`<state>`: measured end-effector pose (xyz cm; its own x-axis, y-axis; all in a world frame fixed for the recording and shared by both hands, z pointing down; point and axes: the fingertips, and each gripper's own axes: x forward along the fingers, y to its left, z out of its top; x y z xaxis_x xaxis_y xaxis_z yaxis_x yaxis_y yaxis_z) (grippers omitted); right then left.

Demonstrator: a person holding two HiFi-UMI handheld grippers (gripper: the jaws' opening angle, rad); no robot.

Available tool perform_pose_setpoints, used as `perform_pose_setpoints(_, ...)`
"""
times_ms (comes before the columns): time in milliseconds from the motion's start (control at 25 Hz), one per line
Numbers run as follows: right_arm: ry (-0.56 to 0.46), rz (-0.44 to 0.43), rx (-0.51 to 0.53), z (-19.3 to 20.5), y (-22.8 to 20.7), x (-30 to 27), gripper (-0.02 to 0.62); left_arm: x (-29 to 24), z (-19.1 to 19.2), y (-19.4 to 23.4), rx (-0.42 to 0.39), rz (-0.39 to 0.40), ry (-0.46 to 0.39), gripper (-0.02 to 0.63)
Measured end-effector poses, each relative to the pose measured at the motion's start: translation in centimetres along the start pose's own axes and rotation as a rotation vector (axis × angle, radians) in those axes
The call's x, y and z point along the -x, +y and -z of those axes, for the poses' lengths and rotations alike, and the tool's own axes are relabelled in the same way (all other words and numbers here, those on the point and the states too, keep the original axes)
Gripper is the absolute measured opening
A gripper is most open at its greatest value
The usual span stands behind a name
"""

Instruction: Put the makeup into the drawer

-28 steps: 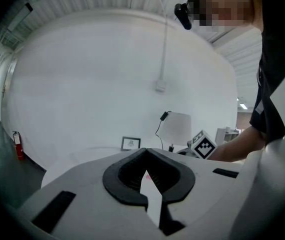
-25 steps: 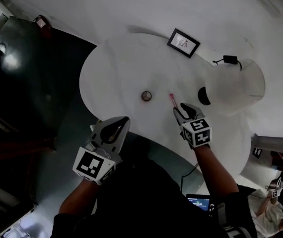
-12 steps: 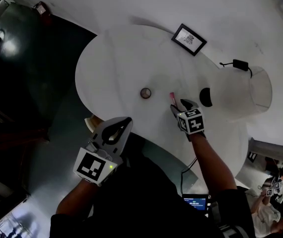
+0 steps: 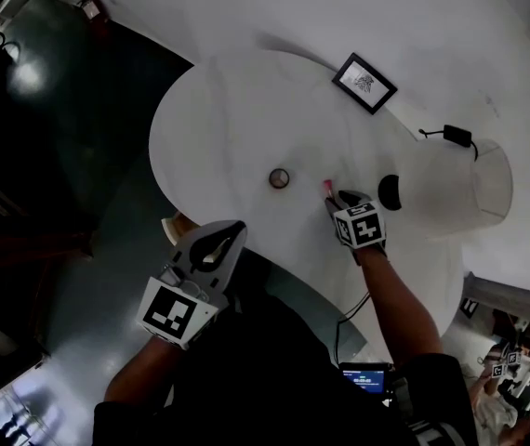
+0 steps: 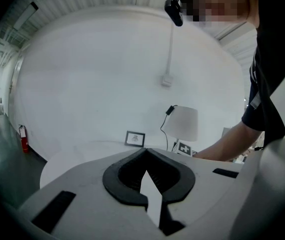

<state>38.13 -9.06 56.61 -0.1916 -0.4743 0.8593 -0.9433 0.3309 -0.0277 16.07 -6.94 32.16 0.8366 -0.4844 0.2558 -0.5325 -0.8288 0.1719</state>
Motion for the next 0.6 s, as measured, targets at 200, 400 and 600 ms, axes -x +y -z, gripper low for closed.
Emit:
perform_pose_setpoints(200,0.039,0.012,0.107,-0.1,0.8,-0.1,0.120,0.3,-0.2,0.0,0.003,-0.013,-0.001,0.011)
perform_pose_setpoints(400,0.075,0.002,0.182,-0.4,2.2,-0.1,0.051,1.3,-0.6,-0.1,0.002,-0.028,-0.013,0.011)
perform_pose_setpoints(600,0.112,-0.002,0.181,-0.1,1.9,-0.2,0.048,3.1,-0.9,-0.2,-0.001,-0.035,-0.019,0.011)
